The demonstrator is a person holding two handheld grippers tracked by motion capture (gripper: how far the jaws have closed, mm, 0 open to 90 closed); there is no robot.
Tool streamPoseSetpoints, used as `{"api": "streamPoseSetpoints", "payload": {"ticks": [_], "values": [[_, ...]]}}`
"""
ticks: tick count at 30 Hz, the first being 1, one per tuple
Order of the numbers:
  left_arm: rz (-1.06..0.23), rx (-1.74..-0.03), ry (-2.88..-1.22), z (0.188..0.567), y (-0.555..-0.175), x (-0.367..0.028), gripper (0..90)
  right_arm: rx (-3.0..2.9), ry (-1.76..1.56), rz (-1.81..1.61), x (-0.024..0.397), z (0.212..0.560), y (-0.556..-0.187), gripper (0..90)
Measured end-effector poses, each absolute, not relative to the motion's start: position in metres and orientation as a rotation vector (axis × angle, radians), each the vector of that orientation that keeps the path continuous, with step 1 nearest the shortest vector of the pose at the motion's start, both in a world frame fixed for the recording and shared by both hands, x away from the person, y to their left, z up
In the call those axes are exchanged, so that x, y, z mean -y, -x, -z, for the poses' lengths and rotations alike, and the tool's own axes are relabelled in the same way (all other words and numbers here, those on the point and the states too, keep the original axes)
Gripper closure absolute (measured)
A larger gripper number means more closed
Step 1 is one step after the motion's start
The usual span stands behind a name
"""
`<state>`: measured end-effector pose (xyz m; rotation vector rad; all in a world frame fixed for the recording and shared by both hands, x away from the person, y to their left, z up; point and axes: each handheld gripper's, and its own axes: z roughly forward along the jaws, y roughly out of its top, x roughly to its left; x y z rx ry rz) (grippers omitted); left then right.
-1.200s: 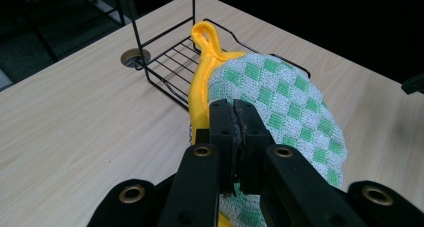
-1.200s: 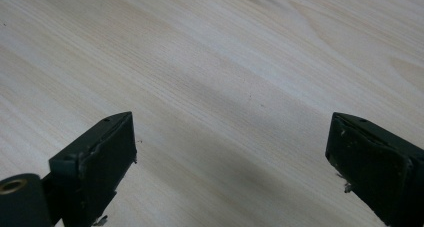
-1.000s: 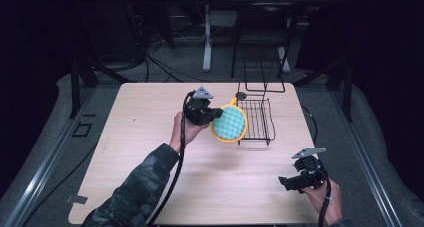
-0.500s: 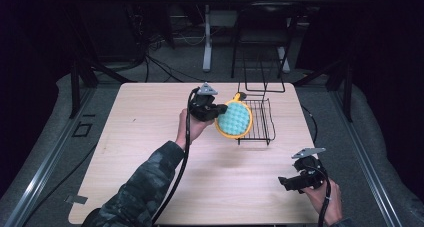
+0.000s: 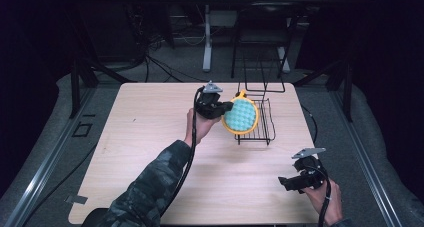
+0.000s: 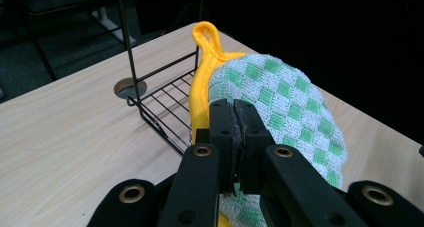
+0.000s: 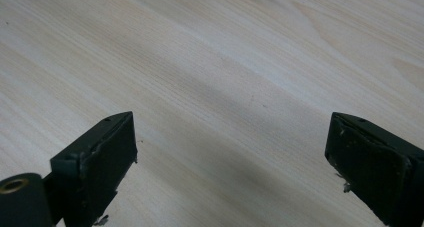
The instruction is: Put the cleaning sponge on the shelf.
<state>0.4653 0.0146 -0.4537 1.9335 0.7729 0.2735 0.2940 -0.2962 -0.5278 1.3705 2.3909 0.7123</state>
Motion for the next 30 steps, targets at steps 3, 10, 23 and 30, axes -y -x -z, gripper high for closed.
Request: {"api": "streamPoseSetpoints", "payload": {"ticks": [3,10,23,30], "values": [[-0.269,-0.781,-1.931,0.457,-0.468,-0.010,88.2,-2.392,-1.374,-0.716,0.296,0.528,-0.294,5.9],[-0.262,-0.816,-1.935,0.470,-0.477,-0.004,88.1,-2.392,-1.374,-0.719,0.296,0.528,-0.294,6.1],[-0.247,-0.869,-1.925,0.489,-0.489,0.016,88.2,-2.393,-1.374,-0.720,0.296,0.528,-0.294,6.4],[-0.235,-0.890,-1.929,0.498,-0.494,0.032,88.1,-2.397,-1.371,-0.718,0.296,0.528,-0.294,6.5]]}}
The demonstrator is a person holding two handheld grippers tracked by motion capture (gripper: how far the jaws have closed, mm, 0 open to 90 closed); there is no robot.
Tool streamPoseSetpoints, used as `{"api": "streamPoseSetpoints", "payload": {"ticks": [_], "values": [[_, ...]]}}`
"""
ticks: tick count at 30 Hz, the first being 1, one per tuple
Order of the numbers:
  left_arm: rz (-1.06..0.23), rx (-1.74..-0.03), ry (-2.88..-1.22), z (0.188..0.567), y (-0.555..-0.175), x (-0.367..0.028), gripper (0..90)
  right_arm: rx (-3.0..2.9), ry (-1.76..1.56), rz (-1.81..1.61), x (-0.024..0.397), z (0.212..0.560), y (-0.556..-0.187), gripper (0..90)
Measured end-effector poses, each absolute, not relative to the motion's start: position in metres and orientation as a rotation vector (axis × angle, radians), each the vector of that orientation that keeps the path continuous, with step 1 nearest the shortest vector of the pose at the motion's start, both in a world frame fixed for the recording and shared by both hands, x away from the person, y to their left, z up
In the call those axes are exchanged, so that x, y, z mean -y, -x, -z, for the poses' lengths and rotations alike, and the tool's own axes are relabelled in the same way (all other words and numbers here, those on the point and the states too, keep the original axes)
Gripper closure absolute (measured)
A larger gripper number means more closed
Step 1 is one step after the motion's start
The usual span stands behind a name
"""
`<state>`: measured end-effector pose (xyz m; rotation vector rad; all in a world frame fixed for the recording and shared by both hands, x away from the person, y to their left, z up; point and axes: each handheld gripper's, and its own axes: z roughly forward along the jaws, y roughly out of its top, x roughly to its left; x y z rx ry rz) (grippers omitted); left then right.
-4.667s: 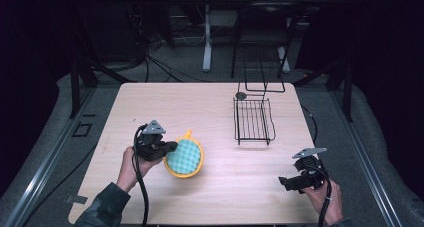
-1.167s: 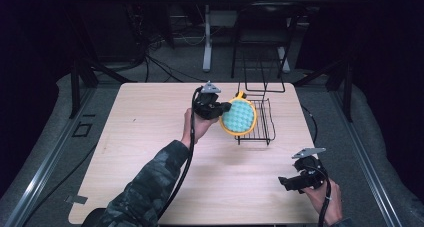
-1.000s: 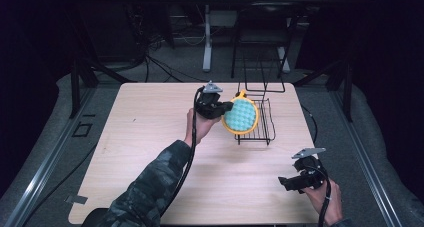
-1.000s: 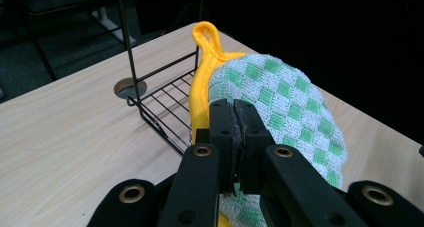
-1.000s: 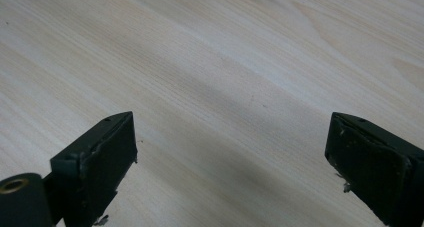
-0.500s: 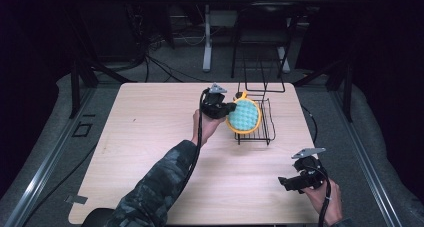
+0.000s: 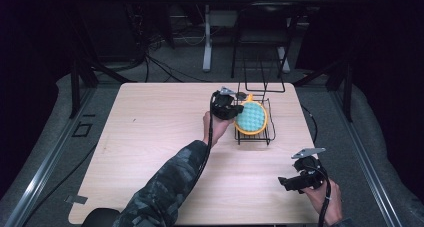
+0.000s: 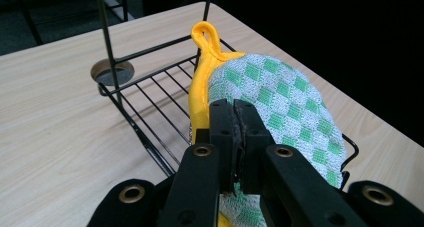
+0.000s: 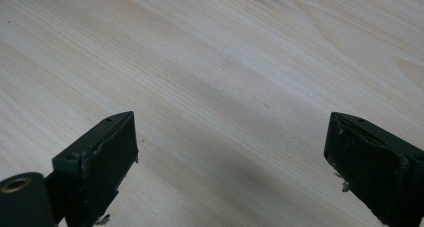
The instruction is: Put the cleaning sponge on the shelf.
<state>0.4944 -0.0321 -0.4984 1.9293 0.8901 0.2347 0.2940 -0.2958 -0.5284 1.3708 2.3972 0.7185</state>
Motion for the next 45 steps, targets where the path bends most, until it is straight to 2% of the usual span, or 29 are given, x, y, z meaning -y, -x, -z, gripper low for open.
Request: {"api": "streamPoseSetpoints", "payload": {"ticks": [11,17,21,22,24,26,27,29,35,45], "values": [[-0.228,-0.982,-1.976,0.522,-0.506,0.054,87.9,-2.400,-1.370,-0.722,0.296,0.529,-0.294,6.5],[-0.225,-1.019,-1.983,0.530,-0.509,0.056,84.4,-2.396,-1.368,-0.731,0.296,0.529,-0.294,6.5],[-0.206,-1.034,-1.972,0.531,-0.510,0.056,66.8,-2.399,-1.366,-0.728,0.295,0.528,-0.293,6.5],[-0.205,-1.028,-1.971,0.528,-0.509,0.055,57.8,-2.398,-1.367,-0.731,0.295,0.528,-0.293,6.5],[-0.220,-1.017,-1.973,0.524,-0.507,0.055,46.1,-2.400,-1.357,-0.727,0.294,0.528,-0.292,6.5],[-0.229,-1.009,-1.969,0.520,-0.506,0.053,38.0,-2.398,-1.354,-0.722,0.294,0.528,-0.292,6.5],[-0.241,-0.994,-1.969,0.515,-0.505,0.052,38.0,-2.399,-1.357,-0.723,0.294,0.527,-0.292,6.5],[-0.252,-0.971,-1.971,0.505,-0.502,0.046,29.3,-2.396,-1.363,-0.725,0.293,0.528,-0.293,6.5],[-0.279,-0.950,-1.960,0.491,-0.496,0.032,18.7,-2.396,-1.357,-0.726,0.293,0.527,-0.293,6.4],[-0.292,-0.931,-1.981,0.485,-0.490,0.015,14.1,-2.396,-1.365,-0.738,0.293,0.527,-0.293,6.0]]}}
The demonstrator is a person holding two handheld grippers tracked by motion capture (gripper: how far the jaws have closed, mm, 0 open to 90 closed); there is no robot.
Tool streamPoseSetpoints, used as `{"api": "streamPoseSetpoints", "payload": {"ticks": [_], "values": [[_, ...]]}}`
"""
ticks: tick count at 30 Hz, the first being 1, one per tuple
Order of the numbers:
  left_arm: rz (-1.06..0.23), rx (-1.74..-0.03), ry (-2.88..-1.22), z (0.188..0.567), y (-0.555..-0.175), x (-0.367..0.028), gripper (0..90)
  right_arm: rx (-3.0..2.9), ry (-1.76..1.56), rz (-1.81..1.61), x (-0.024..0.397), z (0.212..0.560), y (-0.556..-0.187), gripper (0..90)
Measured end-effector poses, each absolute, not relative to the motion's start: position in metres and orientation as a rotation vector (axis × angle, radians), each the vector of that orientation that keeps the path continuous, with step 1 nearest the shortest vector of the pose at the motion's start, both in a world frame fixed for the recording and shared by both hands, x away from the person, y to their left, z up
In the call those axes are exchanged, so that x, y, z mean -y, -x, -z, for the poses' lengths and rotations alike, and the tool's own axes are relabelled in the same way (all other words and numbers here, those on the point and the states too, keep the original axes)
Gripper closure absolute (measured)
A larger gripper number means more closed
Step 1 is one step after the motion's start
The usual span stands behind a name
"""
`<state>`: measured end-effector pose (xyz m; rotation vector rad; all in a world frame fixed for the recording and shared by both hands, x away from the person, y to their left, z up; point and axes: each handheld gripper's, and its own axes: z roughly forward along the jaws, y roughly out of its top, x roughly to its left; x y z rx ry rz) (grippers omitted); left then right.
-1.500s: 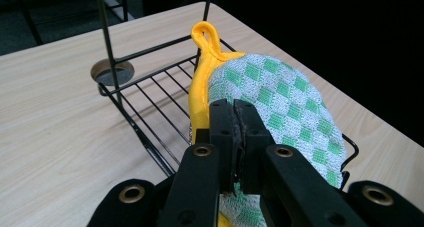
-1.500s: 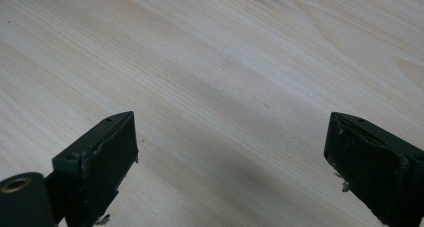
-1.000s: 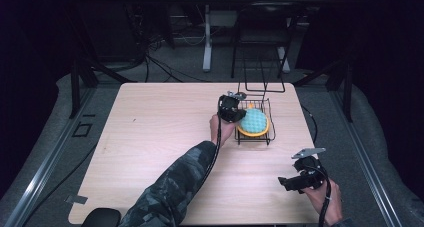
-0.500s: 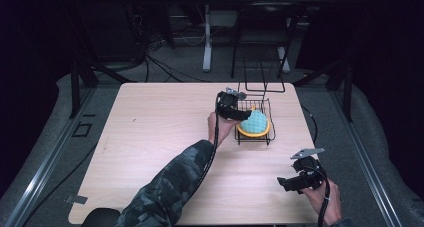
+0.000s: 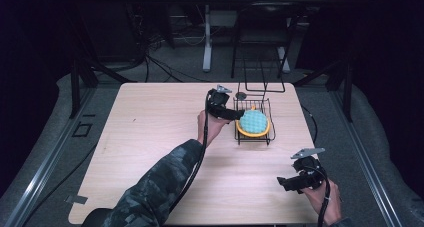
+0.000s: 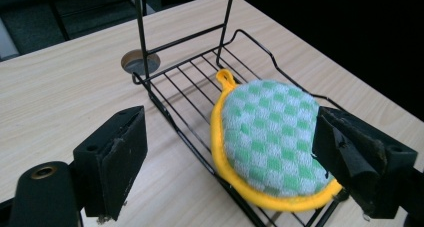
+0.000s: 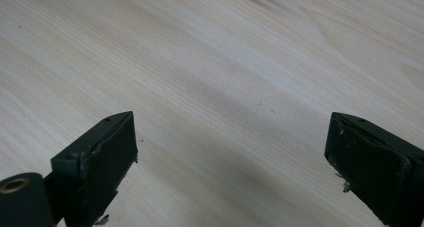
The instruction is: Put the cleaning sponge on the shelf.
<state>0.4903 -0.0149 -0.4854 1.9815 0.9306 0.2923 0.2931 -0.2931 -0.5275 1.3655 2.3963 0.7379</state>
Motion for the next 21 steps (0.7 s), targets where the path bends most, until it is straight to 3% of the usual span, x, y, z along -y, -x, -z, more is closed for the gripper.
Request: {"api": "streamPoseSetpoints", "payload": {"ticks": [12,21], "values": [[-0.327,-0.865,-2.036,0.470,-0.472,-0.010,6.3,-2.399,-1.366,-0.739,0.292,0.527,-0.293,5.9],[-0.374,-0.841,-2.097,0.457,-0.447,-0.054,1.6,-2.390,-1.359,-0.736,0.292,0.527,-0.293,6.0]]}}
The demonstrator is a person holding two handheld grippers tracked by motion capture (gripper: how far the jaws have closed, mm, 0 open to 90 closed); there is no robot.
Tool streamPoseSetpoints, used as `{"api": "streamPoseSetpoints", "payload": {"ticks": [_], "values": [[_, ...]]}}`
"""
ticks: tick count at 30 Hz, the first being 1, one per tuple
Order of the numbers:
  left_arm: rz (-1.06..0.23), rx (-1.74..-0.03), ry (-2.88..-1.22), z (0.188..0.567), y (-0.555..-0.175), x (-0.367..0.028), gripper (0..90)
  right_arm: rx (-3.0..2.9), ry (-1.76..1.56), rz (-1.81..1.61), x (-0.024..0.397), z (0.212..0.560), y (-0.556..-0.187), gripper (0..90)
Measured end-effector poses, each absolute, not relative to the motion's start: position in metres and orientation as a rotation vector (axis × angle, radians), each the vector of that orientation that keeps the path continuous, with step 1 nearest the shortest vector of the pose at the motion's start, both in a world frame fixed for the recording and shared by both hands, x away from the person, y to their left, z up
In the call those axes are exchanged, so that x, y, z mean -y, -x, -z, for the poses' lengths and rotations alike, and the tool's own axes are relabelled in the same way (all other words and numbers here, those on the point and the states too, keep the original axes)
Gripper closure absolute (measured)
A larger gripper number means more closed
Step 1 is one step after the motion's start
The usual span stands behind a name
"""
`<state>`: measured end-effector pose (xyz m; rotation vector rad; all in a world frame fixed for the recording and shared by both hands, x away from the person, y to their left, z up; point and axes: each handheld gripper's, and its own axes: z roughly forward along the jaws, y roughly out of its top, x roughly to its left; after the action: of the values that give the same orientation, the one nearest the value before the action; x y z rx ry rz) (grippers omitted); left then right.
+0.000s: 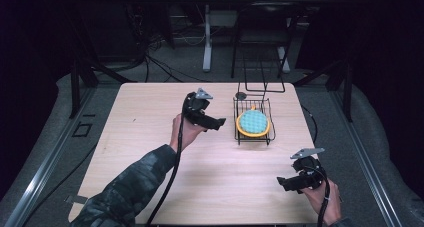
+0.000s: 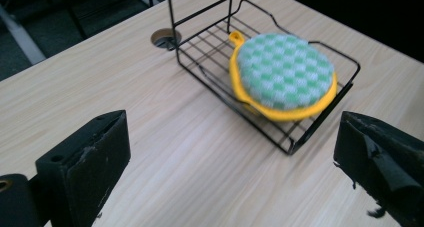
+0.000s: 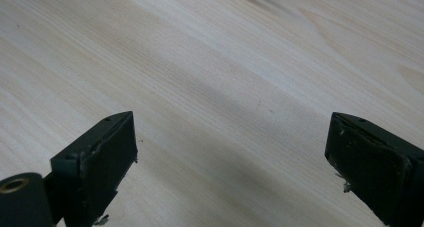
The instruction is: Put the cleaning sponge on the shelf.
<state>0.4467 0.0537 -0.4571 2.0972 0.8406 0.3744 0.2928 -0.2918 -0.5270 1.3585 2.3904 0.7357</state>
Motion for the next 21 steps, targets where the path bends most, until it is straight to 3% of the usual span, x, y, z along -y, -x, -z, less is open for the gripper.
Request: {"api": "streamPoseSetpoints", "payload": {"ticks": [21], "values": [[-0.426,-1.061,-2.116,0.478,-0.380,-0.188,0.0,-2.382,-1.347,-0.734,0.288,0.521,-0.289,5.9]]}}
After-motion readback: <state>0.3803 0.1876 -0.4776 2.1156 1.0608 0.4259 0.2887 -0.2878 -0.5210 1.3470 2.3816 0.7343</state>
